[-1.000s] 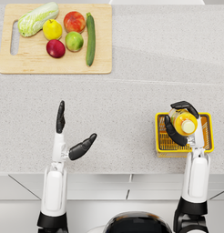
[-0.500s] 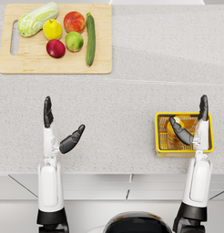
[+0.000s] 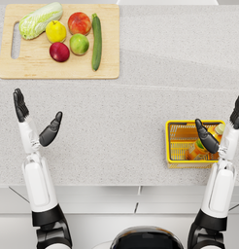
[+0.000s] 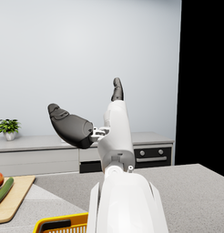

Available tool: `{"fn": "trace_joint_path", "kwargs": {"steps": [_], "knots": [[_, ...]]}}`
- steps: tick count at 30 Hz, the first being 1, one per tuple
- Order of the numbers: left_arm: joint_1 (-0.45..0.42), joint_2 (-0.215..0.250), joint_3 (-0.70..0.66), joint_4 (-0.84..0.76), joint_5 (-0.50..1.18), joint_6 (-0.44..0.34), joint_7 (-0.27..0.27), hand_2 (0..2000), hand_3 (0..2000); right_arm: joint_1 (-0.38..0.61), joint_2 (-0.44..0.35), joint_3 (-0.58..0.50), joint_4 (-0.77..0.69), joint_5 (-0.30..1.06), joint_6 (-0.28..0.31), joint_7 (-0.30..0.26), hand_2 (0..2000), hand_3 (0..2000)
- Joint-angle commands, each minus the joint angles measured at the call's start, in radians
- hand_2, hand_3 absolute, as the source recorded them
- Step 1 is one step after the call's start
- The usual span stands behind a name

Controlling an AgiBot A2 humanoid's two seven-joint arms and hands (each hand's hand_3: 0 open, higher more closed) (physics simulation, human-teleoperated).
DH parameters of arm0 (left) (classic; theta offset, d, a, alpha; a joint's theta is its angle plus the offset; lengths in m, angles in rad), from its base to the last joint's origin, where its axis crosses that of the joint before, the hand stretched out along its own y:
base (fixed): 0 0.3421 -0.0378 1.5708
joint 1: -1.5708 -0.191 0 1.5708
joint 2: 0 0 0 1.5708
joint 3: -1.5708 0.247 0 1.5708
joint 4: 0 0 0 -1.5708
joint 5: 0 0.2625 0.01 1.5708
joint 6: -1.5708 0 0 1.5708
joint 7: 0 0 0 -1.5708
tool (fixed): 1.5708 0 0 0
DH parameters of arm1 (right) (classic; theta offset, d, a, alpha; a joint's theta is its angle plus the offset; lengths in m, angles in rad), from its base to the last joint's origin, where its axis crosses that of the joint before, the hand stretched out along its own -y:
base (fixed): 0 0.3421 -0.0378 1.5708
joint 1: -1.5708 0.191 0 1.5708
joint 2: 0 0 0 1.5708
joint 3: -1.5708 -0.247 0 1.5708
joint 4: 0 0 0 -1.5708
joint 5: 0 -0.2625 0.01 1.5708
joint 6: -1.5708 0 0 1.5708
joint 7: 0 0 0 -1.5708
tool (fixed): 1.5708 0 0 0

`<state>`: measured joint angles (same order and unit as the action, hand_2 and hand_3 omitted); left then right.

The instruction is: Pick up the lemon tea and place it into the yellow basket

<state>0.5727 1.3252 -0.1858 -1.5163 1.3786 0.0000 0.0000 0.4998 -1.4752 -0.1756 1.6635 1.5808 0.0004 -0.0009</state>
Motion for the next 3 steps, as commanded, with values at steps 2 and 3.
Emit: {"fn": "trace_joint_path", "kwargs": {"steps": [2,3], "knots": [[-0.001,0.000,-0.001,0.002,0.000,0.000,0.000,0,0,-0.001,0.000,0.000,-0.001,0.000,0.000,0.000,0,0],[-0.001,0.000,-0.002,0.003,0.000,0.000,0.000,0,0,-0.001,0.000,0.000,-0.002,0.000,0.000,0.001,0,0]]}}
